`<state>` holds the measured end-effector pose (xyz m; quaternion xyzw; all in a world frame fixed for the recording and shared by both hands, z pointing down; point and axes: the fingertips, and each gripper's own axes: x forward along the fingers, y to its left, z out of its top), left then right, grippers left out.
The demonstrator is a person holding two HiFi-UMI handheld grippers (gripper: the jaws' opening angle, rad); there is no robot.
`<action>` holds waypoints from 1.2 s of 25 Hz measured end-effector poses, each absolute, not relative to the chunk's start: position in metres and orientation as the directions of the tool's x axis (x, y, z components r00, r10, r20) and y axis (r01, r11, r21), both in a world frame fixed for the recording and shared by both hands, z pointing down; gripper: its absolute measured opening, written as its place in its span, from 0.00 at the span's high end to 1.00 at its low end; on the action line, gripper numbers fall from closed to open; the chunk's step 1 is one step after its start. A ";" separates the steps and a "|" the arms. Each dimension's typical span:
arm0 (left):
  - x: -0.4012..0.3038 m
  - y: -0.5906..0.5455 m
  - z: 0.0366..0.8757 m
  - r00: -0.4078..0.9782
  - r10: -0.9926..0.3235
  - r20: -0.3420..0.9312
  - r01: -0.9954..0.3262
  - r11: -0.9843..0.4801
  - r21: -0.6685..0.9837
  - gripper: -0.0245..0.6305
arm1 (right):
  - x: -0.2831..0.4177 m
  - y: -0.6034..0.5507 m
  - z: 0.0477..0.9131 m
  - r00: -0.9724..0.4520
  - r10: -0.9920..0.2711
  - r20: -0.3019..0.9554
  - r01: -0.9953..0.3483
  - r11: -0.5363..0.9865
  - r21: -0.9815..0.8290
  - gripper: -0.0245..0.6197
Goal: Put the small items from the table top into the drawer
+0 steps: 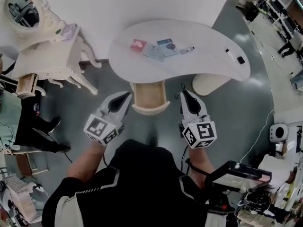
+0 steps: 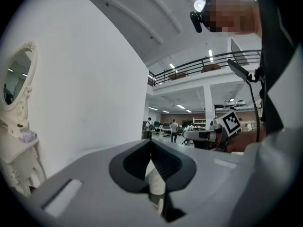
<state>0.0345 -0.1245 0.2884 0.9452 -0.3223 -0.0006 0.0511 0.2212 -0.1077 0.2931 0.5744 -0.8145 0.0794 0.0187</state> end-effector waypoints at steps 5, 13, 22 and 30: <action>0.054 -0.143 0.305 0.792 -0.607 0.054 -0.610 -0.789 0.073 0.96 | 0.216 -0.140 0.323 -0.432 -0.883 0.183 -0.902 0.420 -0.102 0.91; 0.047 -0.179 0.361 0.779 -0.609 0.149 -0.625 -0.773 0.110 0.96 | 0.201 -0.182 0.388 -0.483 -0.814 0.323 -0.872 0.480 -0.094 0.91; 0.023 -0.210 0.436 0.757 -0.604 0.251 -0.648 -0.745 0.162 0.96 | 0.165 -0.207 0.472 -0.545 -0.688 0.479 -0.812 0.576 -0.095 0.91; 0.018 -0.223 0.496 0.764 -0.553 0.333 -0.632 -0.744 0.215 0.96 | 0.142 -0.214 0.532 -0.543 -0.575 0.612 -0.741 0.671 -0.027 0.91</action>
